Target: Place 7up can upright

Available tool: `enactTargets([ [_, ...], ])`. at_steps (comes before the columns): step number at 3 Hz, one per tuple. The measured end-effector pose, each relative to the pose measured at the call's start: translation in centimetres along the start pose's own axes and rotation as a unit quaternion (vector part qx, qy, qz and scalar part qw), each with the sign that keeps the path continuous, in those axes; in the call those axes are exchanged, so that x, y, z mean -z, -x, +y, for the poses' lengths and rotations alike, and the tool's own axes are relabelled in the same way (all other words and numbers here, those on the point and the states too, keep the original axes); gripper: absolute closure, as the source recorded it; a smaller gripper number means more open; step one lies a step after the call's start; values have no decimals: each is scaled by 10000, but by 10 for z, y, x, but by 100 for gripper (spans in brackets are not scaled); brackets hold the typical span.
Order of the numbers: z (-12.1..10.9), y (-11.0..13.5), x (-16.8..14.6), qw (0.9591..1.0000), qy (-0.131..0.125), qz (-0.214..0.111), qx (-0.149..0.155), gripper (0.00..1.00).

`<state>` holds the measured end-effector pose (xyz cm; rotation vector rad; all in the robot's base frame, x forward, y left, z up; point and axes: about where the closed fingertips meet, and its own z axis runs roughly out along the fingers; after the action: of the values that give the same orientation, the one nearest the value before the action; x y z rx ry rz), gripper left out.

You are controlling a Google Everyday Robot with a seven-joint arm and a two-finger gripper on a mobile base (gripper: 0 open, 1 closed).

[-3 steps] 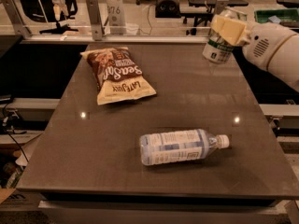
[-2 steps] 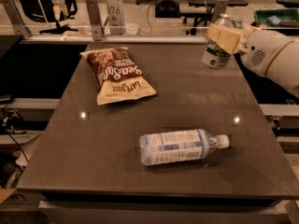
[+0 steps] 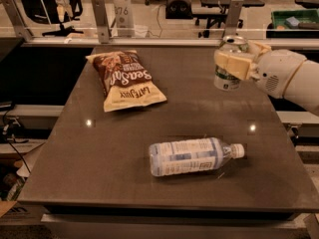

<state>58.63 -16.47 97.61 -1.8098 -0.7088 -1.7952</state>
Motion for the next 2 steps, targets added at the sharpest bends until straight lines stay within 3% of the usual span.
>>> enactTargets([
  [1,-11,17,4,9994,65,-187,287,100],
  [2,-16,25,-1,9978,494,-234,377,100],
])
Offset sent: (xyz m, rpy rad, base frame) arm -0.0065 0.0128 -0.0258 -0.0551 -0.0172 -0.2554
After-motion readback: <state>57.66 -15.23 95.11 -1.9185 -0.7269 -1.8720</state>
